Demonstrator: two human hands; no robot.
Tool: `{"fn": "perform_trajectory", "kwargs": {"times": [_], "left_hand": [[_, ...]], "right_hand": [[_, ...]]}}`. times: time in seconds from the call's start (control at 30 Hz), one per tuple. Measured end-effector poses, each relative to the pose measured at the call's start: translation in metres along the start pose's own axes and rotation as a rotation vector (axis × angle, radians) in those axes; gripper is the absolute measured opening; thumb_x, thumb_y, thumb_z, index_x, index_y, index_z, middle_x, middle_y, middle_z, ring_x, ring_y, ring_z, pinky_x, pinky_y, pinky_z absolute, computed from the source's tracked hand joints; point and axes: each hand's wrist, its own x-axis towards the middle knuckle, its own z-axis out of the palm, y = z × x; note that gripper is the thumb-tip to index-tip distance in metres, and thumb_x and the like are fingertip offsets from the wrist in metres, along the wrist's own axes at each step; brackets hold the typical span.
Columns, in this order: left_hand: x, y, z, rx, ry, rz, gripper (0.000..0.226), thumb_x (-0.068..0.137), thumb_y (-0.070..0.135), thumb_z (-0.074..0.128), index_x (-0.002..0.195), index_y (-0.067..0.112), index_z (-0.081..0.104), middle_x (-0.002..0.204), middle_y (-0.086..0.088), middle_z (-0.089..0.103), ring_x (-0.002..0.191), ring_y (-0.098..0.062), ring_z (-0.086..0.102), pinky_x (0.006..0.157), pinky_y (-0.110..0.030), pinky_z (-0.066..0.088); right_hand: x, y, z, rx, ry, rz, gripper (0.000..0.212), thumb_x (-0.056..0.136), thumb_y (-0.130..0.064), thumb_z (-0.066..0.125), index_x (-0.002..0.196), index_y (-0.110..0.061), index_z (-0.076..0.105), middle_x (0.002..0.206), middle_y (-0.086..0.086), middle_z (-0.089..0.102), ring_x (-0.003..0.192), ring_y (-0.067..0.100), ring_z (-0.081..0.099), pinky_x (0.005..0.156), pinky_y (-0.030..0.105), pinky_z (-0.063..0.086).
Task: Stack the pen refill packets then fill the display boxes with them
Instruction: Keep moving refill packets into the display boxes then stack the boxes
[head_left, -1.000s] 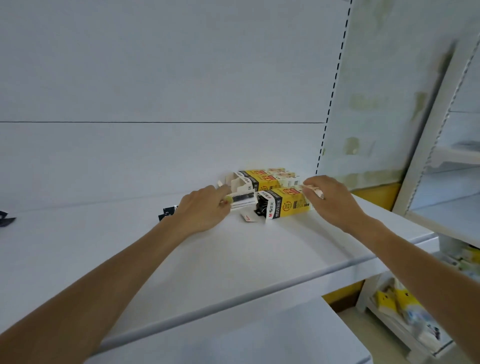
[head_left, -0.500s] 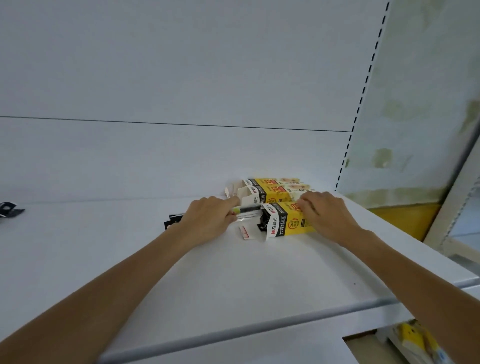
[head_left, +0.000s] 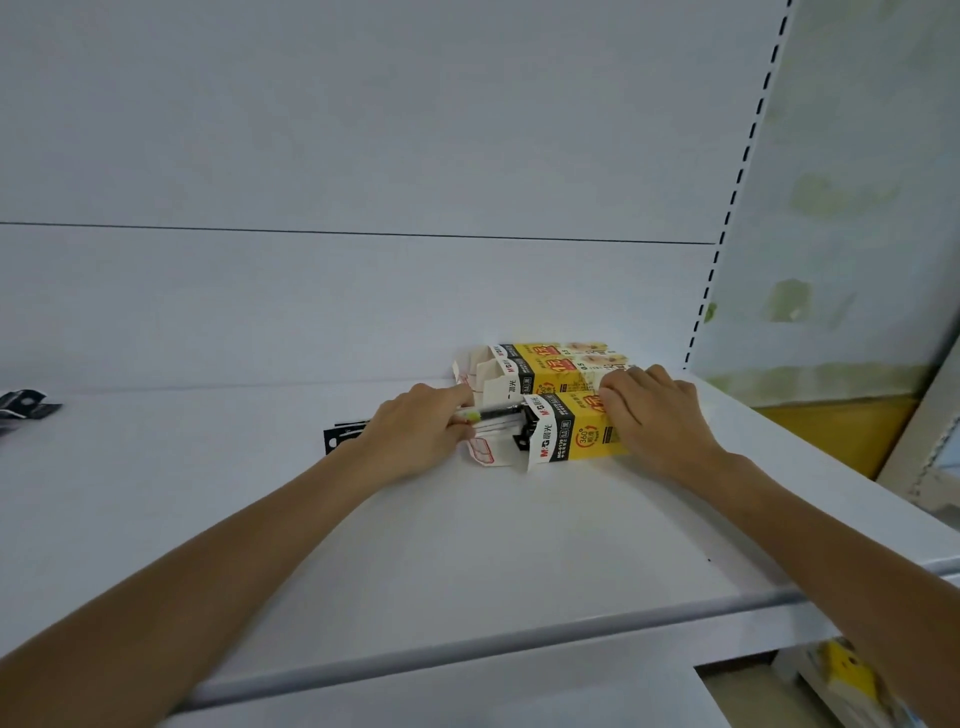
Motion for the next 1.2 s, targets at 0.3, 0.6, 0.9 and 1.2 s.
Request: {"fn": "perform_trajectory", "kwargs": {"times": [0.3,0.6,0.9,1.2], "left_hand": [[-0.003,0.005,0.001,0.073,0.067,0.123,0.022,0.094,0.031,0.049,0.108,0.015,0.055,0.095,-0.006,0.065,0.093,-0.028,0.055,0.066,-0.03,0.033],[-0.003,-0.007,-0.008,0.014,0.025,0.123,0.013,0.091,0.033,0.055,0.092,0.02,0.052,0.071,0.007,0.054,0.071,-0.021,0.044,0.064,-0.03,0.039],[-0.001,0.005,0.0,0.048,0.072,0.046,0.019,0.092,0.029,0.052,0.103,0.014,0.053,0.087,-0.009,0.058,0.087,-0.03,0.054,0.064,-0.031,0.034],[-0.004,0.014,-0.005,0.03,0.049,0.033,0.026,0.092,0.033,0.054,0.104,0.01,0.054,0.084,-0.006,0.052,0.077,-0.024,0.049,0.06,-0.028,0.034]], "right_hand": [[-0.001,-0.004,-0.002,-0.055,-0.039,-0.006,0.035,0.096,-0.022,0.02,0.108,-0.016,0.052,0.105,-0.001,0.054,0.096,0.02,0.042,0.073,0.033,0.027],[0.0,0.0,-0.001,-0.053,-0.04,-0.044,0.027,0.098,-0.018,0.029,0.107,-0.015,0.053,0.104,-0.002,0.054,0.094,0.02,0.042,0.074,0.034,0.028],[-0.004,-0.002,-0.001,-0.016,0.046,-0.072,0.03,0.093,-0.017,0.028,0.099,-0.011,0.057,0.096,0.002,0.057,0.088,0.024,0.046,0.071,0.036,0.031],[-0.001,0.001,0.002,-0.073,0.035,-0.096,0.012,0.092,-0.012,0.045,0.095,-0.011,0.057,0.095,0.002,0.056,0.085,0.024,0.046,0.067,0.034,0.027]]}}
